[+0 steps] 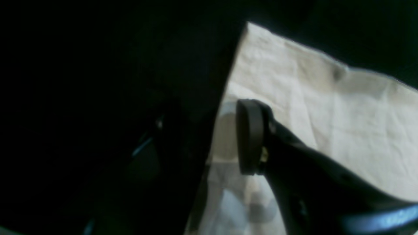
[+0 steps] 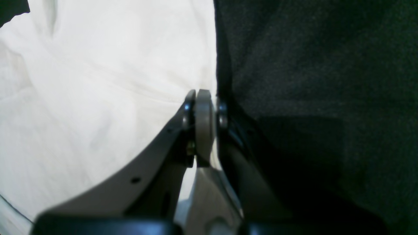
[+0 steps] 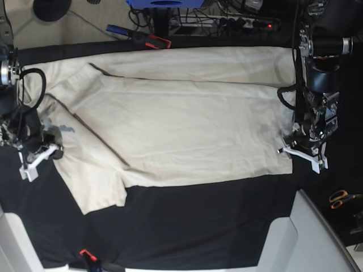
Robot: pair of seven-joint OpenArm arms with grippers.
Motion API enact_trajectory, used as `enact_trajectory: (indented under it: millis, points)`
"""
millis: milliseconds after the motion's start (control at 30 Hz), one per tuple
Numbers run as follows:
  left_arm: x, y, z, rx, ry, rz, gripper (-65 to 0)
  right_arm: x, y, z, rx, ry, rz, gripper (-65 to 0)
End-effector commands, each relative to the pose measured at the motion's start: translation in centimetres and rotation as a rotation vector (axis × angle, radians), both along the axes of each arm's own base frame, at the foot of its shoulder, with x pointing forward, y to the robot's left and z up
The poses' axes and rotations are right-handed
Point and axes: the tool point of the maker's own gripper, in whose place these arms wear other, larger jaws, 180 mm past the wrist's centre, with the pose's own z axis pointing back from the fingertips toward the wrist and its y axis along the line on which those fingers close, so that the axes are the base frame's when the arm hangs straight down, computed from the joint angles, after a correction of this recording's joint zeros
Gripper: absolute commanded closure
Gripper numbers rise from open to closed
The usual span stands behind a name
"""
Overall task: Fold the T-shirt properly
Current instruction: 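Move the left gripper down to the hem corner of the shirt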
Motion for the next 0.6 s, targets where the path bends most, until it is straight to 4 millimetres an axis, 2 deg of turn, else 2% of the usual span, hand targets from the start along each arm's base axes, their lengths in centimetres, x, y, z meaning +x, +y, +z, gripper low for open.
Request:
enact_trajectory:
  millis: [0, 167, 200, 233, 300, 567]
  points:
    - [-2.72, -1.35, -2.23, -0.049, 0.128, -0.024, -25.2, 0.45, -0.86, 0.50, -0.027, 0.005, 0.004, -0.2]
    - [-3.03, -1.89, -1.82, -0.056, 0.164, -0.056, -24.7, 0.46, -0.77, 0.48, -0.026, 0.005, 0.005, -0.2]
    - [-3.07, -1.87, -1.84, -0.056, 0.166, -0.055, -22.5, 0.46, -0.77, 0.48, -0.026, 0.005, 0.005, -0.2]
    - [-3.09, -1.77, -1.82, -0.053, 0.167, -0.056, -17.4, 0.47, -0.67, 0.47, -0.025, 0.005, 0.006, -0.2]
    - [-3.11, -1.64, -1.78, -0.053, 0.167, -0.052, -1.0, 0.47, -0.67, 0.47, -0.025, 0.005, 0.006, -0.2]
    - [-2.96, -1.68, -1.61, -0.055, 0.163, -0.053, 0.0, 0.47, -0.67, 0.47, -0.025, 0.005, 0.006, -0.2]
